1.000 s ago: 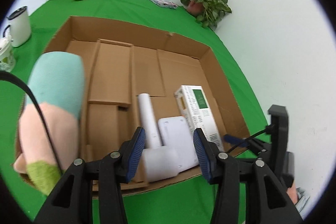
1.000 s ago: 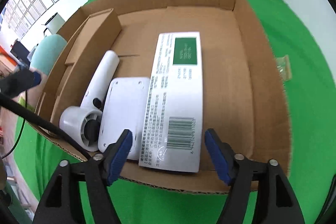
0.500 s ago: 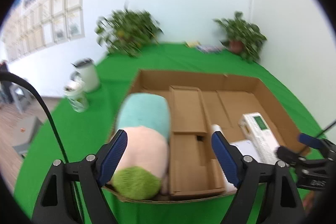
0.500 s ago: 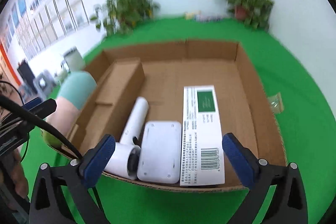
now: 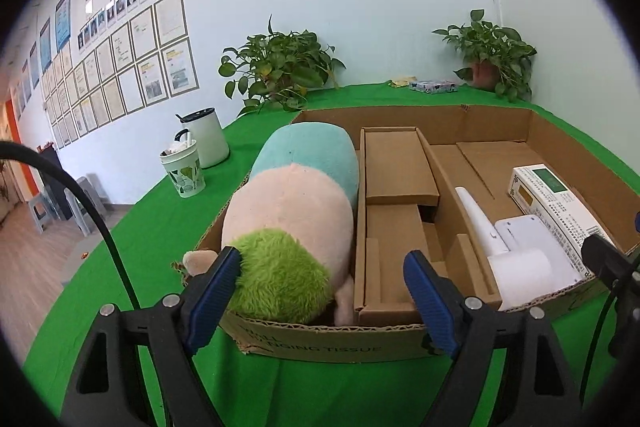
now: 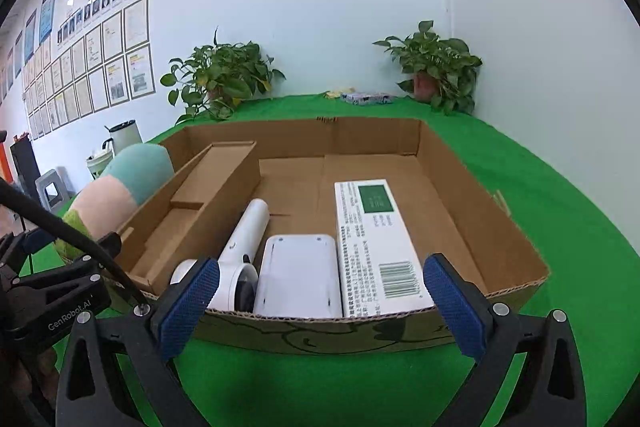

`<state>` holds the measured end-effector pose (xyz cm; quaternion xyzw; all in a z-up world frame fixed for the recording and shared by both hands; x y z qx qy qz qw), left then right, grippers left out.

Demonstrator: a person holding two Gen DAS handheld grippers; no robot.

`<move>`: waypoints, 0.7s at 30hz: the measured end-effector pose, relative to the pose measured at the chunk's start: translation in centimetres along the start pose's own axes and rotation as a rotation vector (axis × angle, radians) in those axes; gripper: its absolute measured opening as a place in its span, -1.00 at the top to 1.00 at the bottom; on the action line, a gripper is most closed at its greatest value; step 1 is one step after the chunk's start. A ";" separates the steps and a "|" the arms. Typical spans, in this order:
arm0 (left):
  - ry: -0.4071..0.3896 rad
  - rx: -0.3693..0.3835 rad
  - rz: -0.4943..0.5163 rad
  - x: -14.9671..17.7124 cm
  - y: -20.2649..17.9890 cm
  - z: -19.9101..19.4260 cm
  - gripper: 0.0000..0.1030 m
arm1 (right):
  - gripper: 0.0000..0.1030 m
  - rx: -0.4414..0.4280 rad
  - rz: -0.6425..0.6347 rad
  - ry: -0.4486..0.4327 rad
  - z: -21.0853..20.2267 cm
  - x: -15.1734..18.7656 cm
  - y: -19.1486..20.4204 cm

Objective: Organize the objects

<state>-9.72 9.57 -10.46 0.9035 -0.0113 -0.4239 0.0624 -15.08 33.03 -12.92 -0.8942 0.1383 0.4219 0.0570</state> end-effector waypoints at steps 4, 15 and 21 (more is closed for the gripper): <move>-0.034 -0.010 0.013 0.5 -0.4 0.2 -0.73 | -0.99 -0.011 -0.011 0.029 1.2 0.9 0.4; 0.002 0.023 -0.034 0.6 0.4 0.8 -0.98 | -1.00 0.027 -0.033 0.010 1.7 1.4 0.5; 0.009 0.039 -0.041 0.7 0.5 0.8 -0.98 | -1.00 0.028 -0.032 0.009 1.5 1.5 0.5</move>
Point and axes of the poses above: each gripper's, at about its wrist camera, not at the fingertips, and z roughly the way its jaws point, y to its left, x to its underside, the point moved 6 cm from there along z, roughly the way its jaws point, and after that the axes turned 9 degrees about y, right-handed, at the moved point
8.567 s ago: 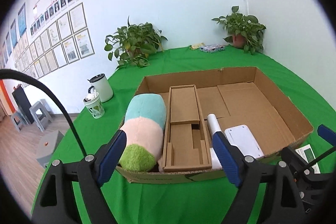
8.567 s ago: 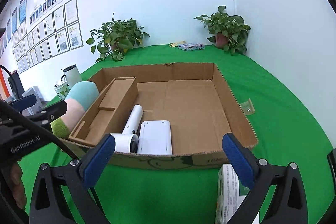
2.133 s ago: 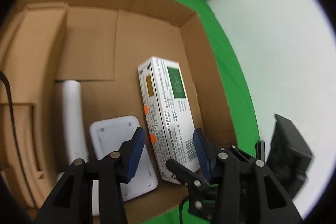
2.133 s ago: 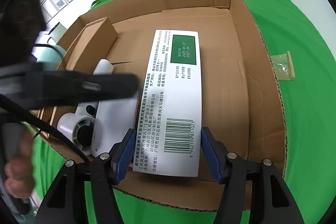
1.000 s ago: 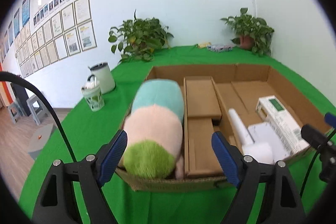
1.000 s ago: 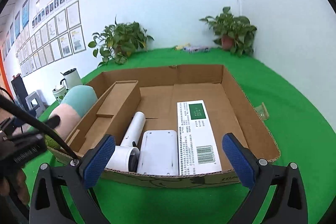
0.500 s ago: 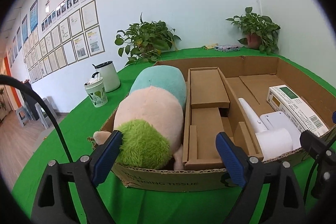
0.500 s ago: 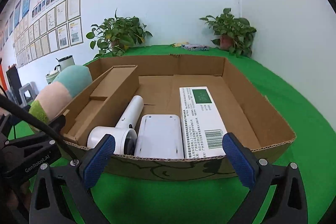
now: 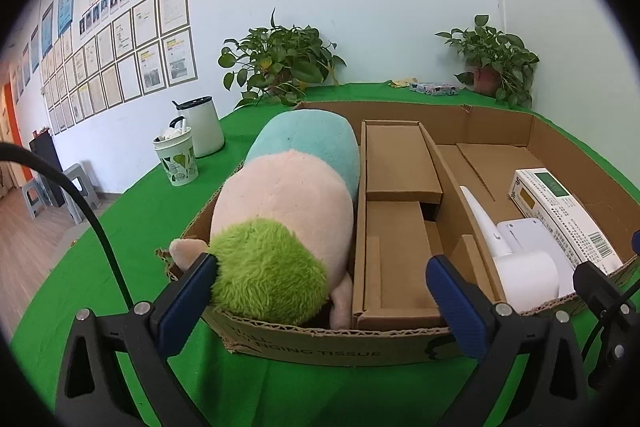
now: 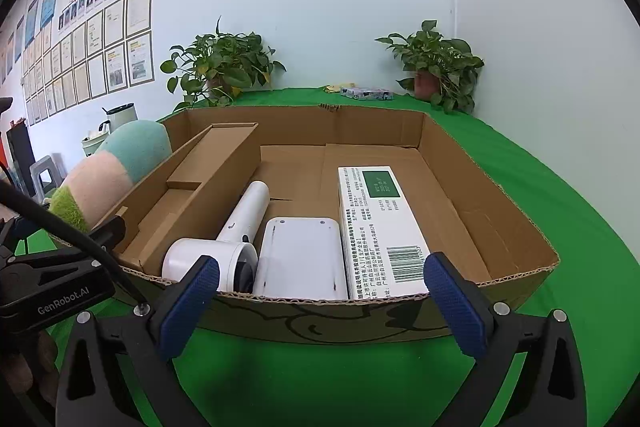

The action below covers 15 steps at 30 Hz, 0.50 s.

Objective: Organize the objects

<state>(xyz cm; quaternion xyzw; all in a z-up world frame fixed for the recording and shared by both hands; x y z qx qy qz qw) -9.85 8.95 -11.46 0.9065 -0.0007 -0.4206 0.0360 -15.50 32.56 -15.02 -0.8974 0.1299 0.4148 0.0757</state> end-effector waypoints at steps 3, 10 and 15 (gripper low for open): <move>0.001 0.002 -0.001 0.0 0.0 0.0 -0.98 | -1.00 0.000 0.000 0.000 0.0 0.0 0.0; 0.001 0.005 0.000 0.0 0.0 0.0 -0.98 | -1.00 0.001 0.001 0.000 -0.1 0.0 0.1; 0.001 0.005 0.001 0.0 0.0 0.0 -0.98 | -1.00 0.000 0.001 0.000 -0.1 0.0 0.1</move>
Point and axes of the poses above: each gripper's, at about its wrist camera, not at the fingertips, and z roughly the way its jaws point, y to its left, x to its underside, the point moved 6 cm from there along z, roughly the way its jaws point, and after that the axes turned 9 degrees about y, right-handed, at the moved point
